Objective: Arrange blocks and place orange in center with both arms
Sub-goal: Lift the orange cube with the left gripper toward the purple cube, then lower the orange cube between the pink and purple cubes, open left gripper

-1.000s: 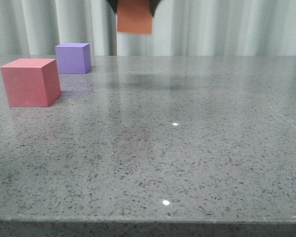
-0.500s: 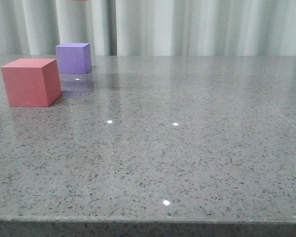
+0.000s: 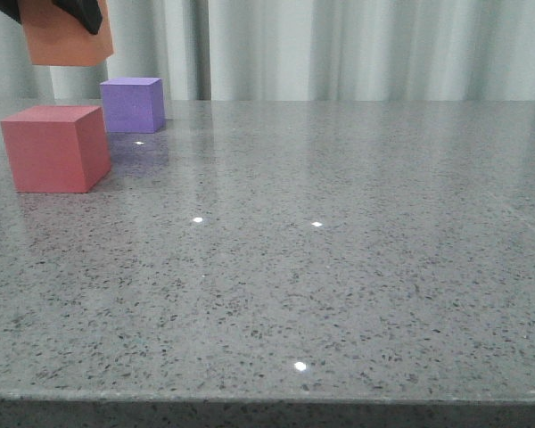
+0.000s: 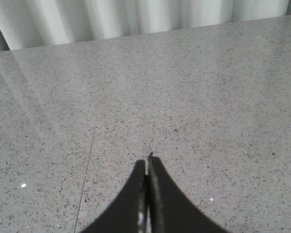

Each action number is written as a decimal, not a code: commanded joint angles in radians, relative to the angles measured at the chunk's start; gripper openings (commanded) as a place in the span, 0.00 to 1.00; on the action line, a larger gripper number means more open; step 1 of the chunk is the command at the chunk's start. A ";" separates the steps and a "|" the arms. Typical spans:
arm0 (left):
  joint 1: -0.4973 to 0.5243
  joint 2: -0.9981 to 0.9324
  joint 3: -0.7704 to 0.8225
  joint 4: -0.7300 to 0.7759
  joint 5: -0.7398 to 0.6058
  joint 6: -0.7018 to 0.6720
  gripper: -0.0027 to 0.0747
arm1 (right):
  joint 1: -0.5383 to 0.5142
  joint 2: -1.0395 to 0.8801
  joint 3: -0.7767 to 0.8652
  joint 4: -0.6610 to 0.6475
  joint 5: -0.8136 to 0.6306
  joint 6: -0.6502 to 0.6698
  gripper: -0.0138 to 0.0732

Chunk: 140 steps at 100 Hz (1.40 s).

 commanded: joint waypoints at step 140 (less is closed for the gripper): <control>0.002 0.163 -0.024 0.015 -0.139 0.007 0.63 | -0.003 0.001 -0.027 -0.003 -0.077 -0.007 0.08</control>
